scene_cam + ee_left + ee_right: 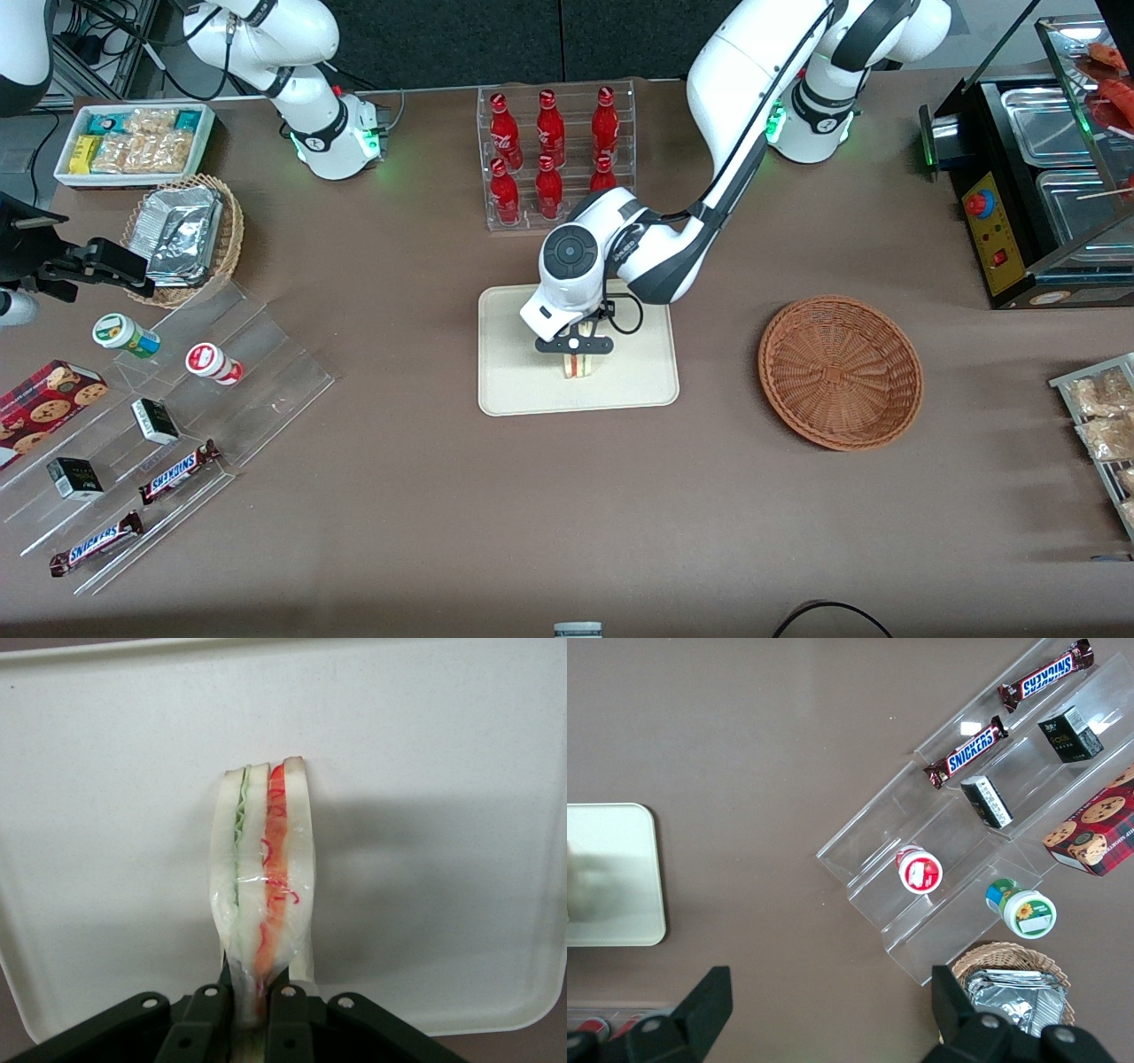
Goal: Place sandwich from basket to tray
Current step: 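Lower the sandwich onto the tray and open the left gripper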
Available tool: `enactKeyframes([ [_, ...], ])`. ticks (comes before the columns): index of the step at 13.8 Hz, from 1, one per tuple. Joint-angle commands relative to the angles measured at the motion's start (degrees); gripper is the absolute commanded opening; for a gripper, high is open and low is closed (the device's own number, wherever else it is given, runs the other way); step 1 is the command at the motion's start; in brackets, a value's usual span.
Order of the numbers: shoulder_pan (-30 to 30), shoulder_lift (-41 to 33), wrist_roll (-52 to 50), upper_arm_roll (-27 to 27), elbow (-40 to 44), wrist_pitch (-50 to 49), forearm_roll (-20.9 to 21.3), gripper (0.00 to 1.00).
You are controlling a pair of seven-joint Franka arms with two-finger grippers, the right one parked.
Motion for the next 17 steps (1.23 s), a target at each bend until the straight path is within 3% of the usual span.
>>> enactKeyframes([
  [1,-1.09,0.85,-1.16,0.87,1.85,-0.19,0.1,0.86],
  [2,-1.09,0.76,-1.16,0.96,1.76,-0.19,0.19,1.0],
  [11,0.49,-3.27,-1.25,1.31,1.42,-1.33,0.1,1.0],
  [17,7.86,-7.14,-0.02,1.31,0.8,-7.92,0.36,1.0],
])
